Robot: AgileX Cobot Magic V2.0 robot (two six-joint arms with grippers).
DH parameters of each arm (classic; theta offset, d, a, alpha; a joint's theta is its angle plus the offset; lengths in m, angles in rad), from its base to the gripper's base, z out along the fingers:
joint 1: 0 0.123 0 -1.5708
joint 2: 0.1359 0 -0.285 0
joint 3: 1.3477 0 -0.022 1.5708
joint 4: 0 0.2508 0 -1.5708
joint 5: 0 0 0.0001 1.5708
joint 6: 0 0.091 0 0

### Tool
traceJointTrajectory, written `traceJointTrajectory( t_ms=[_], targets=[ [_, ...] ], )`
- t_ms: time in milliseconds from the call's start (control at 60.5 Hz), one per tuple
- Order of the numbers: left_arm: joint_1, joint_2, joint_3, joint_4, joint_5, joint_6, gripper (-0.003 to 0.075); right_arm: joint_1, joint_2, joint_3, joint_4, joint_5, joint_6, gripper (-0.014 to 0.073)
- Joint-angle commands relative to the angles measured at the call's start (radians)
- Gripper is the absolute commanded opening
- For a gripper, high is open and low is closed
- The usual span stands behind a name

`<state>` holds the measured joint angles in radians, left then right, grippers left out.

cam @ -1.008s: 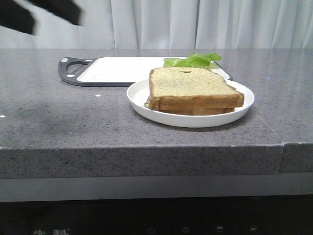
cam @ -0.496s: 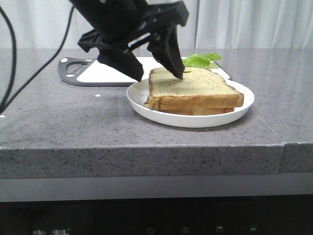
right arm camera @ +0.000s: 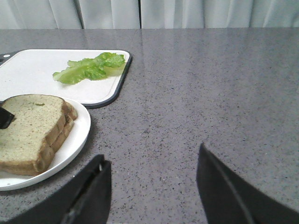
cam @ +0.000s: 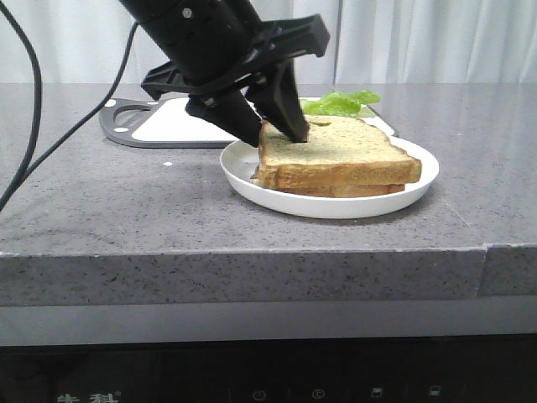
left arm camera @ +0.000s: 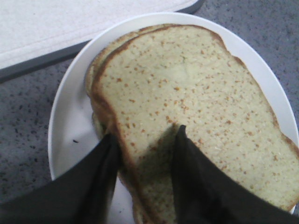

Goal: Left arm grabs bread, right arm adds lettuce
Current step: 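Lower the left gripper onto the top bread slice and grasp it, then lift the top bread slice off the plate with the left gripper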

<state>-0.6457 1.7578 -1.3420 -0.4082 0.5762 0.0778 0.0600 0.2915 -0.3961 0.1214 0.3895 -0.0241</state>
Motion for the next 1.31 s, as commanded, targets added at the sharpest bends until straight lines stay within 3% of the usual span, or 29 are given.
traceJointTrajectory(
  t_ms=[0, 182, 512, 826, 942, 1107, 1289],
  targets=[
    [0.002, -0.041, -0.026, -0.001, -0.006, -0.003, 0.0123, -0.009, 0.016, -0.038, -0.011, -0.073, -0.003, 0.0433],
    [0.036, -0.041, -0.026, 0.012, -0.002, -0.004, -0.0019, -0.009, 0.016, -0.038, -0.011, -0.073, -0.003, 0.0433],
    [0.038, -0.108, -0.026, 0.052, -0.001, -0.004, -0.0021, -0.009, 0.016, -0.038, -0.011, -0.073, -0.003, 0.0433],
    [0.107, -0.289, -0.026, 0.047, -0.001, -0.004, -0.0020, -0.009, 0.017, -0.038, -0.010, -0.073, -0.003, 0.0433],
    [0.119, -0.387, -0.016, 0.149, -0.007, -0.009, -0.0021, -0.009, 0.049, -0.041, -0.010, -0.075, -0.003, 0.0433],
    [0.119, -0.576, 0.109, 0.288, -0.144, -0.034, -0.0021, -0.008, 0.210, -0.109, -0.010, -0.082, -0.013, 0.0433],
    [0.119, -0.788, 0.319, 0.532, -0.260, -0.187, -0.0021, 0.018, 0.471, -0.259, -0.010, -0.082, -0.065, 0.0433]
  ],
)
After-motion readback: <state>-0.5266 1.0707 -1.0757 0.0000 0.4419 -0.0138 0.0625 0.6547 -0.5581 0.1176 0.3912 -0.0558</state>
